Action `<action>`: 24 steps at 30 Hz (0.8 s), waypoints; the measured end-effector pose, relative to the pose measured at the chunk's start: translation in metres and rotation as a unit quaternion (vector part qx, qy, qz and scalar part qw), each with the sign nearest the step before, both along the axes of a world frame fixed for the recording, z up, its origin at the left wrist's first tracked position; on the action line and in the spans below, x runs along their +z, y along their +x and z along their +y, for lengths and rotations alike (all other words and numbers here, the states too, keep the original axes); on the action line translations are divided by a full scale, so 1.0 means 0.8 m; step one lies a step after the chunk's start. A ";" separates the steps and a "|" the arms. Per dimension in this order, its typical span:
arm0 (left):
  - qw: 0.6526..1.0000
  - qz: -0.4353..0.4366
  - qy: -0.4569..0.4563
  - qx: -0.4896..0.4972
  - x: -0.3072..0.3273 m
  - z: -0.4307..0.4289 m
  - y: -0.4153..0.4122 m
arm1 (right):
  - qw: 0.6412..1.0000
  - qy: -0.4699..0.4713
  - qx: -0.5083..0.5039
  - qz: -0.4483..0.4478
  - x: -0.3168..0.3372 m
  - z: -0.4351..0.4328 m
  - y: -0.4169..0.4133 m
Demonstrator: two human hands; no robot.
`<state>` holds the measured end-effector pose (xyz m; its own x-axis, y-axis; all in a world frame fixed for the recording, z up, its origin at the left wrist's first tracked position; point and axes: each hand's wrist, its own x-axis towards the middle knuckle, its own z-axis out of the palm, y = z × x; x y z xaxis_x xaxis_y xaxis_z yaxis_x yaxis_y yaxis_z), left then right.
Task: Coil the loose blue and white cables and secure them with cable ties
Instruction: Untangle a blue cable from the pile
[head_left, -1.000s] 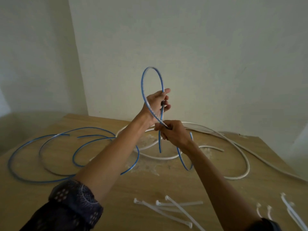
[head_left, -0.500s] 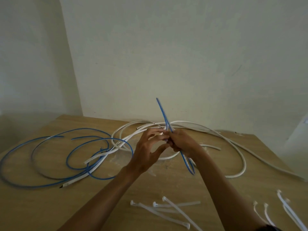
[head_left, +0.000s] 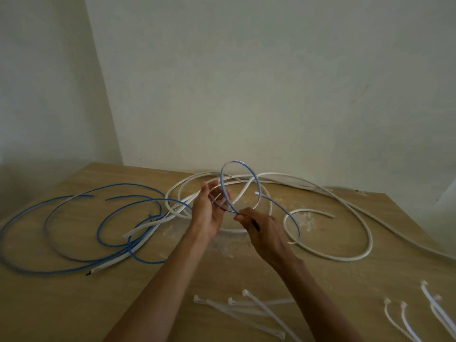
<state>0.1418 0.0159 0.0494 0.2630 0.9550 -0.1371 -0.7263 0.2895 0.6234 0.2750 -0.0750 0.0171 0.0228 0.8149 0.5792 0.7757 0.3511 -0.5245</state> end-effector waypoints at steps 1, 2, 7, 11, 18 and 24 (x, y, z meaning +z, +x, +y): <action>0.999 -0.034 -0.016 -0.027 0.003 0.003 -0.005 | 1.000 -0.001 0.001 -0.029 0.000 -0.002 0.000; 0.996 -0.064 -0.029 -0.049 0.005 0.005 -0.009 | 0.999 -0.003 0.005 -0.047 0.001 -0.003 0.001; 0.979 -0.138 -0.043 -0.140 0.018 0.008 -0.037 | 0.994 -0.071 0.039 -0.075 0.009 -0.010 0.015; 0.977 -0.083 0.028 -0.195 0.022 0.007 -0.050 | 0.990 -0.128 0.044 -0.043 0.014 -0.014 0.029; 0.977 -0.147 0.076 -0.134 0.012 0.019 -0.046 | 0.984 -0.171 0.039 -0.016 0.016 -0.022 0.053; 0.970 -0.166 0.076 -0.162 0.008 0.029 -0.045 | 0.990 -0.116 -0.043 -0.072 -0.006 -0.014 0.073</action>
